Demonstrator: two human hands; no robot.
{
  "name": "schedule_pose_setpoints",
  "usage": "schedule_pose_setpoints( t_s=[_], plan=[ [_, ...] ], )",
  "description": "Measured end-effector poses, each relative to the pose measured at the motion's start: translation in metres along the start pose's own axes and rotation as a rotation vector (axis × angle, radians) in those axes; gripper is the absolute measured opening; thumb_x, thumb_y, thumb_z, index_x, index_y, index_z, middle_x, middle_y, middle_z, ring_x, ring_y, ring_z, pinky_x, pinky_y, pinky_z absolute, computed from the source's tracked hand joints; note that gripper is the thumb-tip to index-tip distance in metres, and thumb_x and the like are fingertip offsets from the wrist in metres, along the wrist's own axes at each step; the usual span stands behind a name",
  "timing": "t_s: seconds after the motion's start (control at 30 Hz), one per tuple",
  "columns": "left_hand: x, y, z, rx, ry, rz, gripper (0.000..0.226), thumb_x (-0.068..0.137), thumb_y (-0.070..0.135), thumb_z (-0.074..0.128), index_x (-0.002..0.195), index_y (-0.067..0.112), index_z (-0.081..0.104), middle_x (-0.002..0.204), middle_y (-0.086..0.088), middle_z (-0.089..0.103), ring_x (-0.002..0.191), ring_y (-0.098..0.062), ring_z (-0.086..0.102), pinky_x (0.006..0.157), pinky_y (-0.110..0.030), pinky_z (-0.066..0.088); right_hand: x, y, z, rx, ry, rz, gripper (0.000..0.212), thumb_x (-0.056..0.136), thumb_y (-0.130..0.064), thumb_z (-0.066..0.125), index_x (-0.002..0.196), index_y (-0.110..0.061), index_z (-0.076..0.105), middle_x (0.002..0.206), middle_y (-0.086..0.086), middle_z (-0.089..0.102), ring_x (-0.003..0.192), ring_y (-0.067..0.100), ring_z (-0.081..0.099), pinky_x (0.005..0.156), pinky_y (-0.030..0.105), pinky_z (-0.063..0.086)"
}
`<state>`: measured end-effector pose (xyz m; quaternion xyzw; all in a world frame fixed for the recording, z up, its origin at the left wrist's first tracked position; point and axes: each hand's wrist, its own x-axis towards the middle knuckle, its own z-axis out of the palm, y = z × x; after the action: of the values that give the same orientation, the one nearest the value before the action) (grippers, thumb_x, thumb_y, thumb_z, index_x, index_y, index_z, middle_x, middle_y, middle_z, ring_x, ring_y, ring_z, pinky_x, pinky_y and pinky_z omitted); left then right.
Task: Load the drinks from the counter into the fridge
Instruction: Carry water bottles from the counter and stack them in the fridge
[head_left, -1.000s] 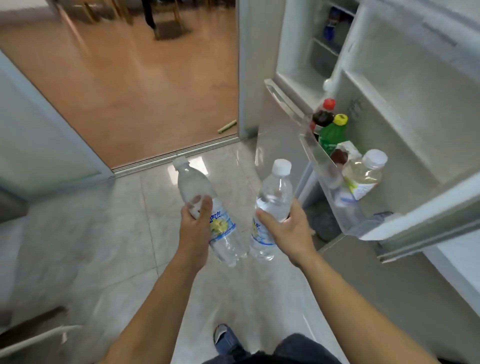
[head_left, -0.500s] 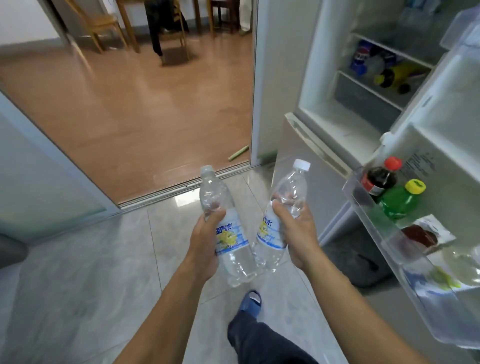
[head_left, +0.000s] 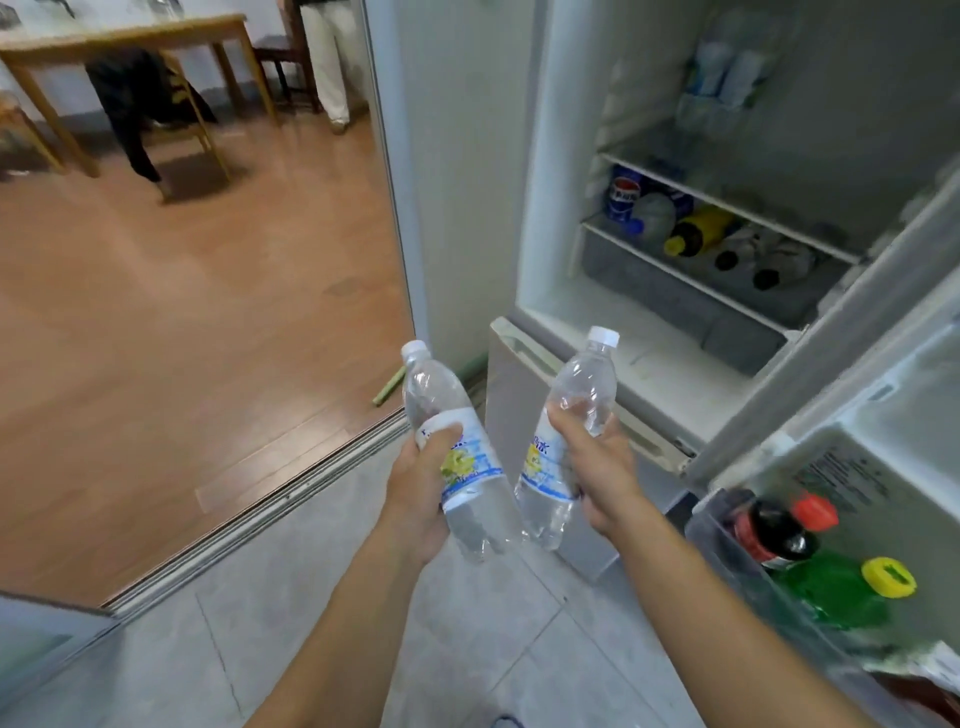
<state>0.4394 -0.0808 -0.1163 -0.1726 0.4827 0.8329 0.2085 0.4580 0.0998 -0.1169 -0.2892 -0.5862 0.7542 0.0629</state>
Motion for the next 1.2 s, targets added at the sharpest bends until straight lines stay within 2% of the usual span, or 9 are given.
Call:
schedule_pose_setpoints(
  t_s=[0.1,0.3,0.37,0.47,0.63,0.8,0.97,1.1,1.2],
  plan=[
    [0.046,0.024,0.018,0.016,-0.100,0.014,0.036,0.093,0.017,0.062,0.129,0.013,0.058,0.100,-0.014,0.070,0.082,-0.027,0.070,0.067,-0.039,0.058,0.029,-0.017,0.012,-0.038,0.095,-0.076,0.038,0.078,-0.032,0.081,0.110,-0.027,0.061,0.101,-0.002,0.075,0.091,0.017,0.074,0.085,0.043,0.060],
    [0.122,0.081,0.055,0.104,-0.288,-0.035,0.025,0.094,0.022,0.064,0.118,0.015,0.061,0.093,-0.011,0.068,0.073,-0.023,0.070,0.063,-0.038,0.059,0.069,-0.058,0.045,0.021,0.286,-0.189,0.044,0.072,-0.033,0.082,0.110,-0.024,0.061,0.093,-0.004,0.075,0.076,0.007,0.074,0.058,0.024,0.056],
    [0.143,0.102,0.067,0.148,-0.348,-0.018,0.018,0.093,0.023,0.066,0.110,0.018,0.063,0.085,-0.008,0.070,0.069,-0.022,0.071,0.062,-0.039,0.059,0.078,-0.072,0.055,0.025,0.322,-0.212,0.046,0.068,-0.038,0.082,0.109,-0.028,0.062,0.091,-0.007,0.076,0.080,0.009,0.074,0.061,0.027,0.057],
    [0.169,0.126,0.086,0.221,-0.452,0.035,0.012,0.089,0.025,0.071,0.100,0.022,0.068,0.087,-0.007,0.072,0.074,-0.022,0.071,0.070,-0.042,0.059,0.090,-0.086,0.065,0.023,0.374,-0.257,0.034,0.076,-0.033,0.081,0.104,-0.034,0.063,0.092,-0.012,0.076,0.084,0.008,0.074,0.070,0.030,0.058],
    [0.198,0.146,0.118,0.374,-0.612,0.109,0.027,0.079,0.032,0.076,0.105,0.033,0.068,0.098,-0.004,0.076,0.086,-0.021,0.075,0.066,-0.033,0.058,0.108,-0.106,0.063,-0.011,0.474,-0.317,0.035,0.079,-0.032,0.079,0.108,-0.034,0.061,0.094,-0.013,0.074,0.082,0.003,0.072,0.068,0.026,0.056],
    [0.229,0.152,0.157,0.457,-0.717,0.230,0.032,0.088,0.016,0.073,0.111,0.036,0.062,0.102,0.005,0.076,0.093,-0.014,0.074,0.070,-0.025,0.058,0.143,-0.136,0.046,0.006,0.556,-0.391,0.040,0.079,-0.026,0.081,0.113,-0.027,0.062,0.097,-0.008,0.075,0.087,0.007,0.073,0.081,0.034,0.059],
    [0.258,0.165,0.208,0.475,-0.733,0.313,0.038,0.089,0.013,0.072,0.116,0.036,0.059,0.104,0.007,0.076,0.096,-0.016,0.073,0.074,-0.026,0.060,0.186,-0.182,0.027,0.062,0.625,-0.503,0.042,0.078,-0.024,0.083,0.113,-0.024,0.059,0.107,-0.002,0.073,0.098,0.015,0.071,0.090,0.040,0.057],
    [0.283,0.172,0.259,0.466,-0.713,0.403,0.050,0.088,0.008,0.072,0.131,0.026,0.053,0.110,0.002,0.074,0.100,-0.018,0.072,0.084,-0.033,0.059,0.226,-0.225,0.015,0.107,0.657,-0.597,0.042,0.078,-0.021,0.083,0.113,-0.020,0.060,0.103,-0.002,0.073,0.093,0.012,0.072,0.083,0.032,0.057],
    [0.300,0.176,0.294,0.461,-0.683,0.452,0.049,0.085,0.009,0.075,0.127,0.022,0.054,0.106,0.004,0.075,0.091,-0.007,0.073,0.072,-0.019,0.057,0.254,-0.252,0.009,0.066,0.675,-0.653,0.045,0.079,-0.021,0.082,0.116,-0.009,0.061,0.105,0.004,0.073,0.093,0.015,0.072,0.080,0.031,0.056]
  ],
)
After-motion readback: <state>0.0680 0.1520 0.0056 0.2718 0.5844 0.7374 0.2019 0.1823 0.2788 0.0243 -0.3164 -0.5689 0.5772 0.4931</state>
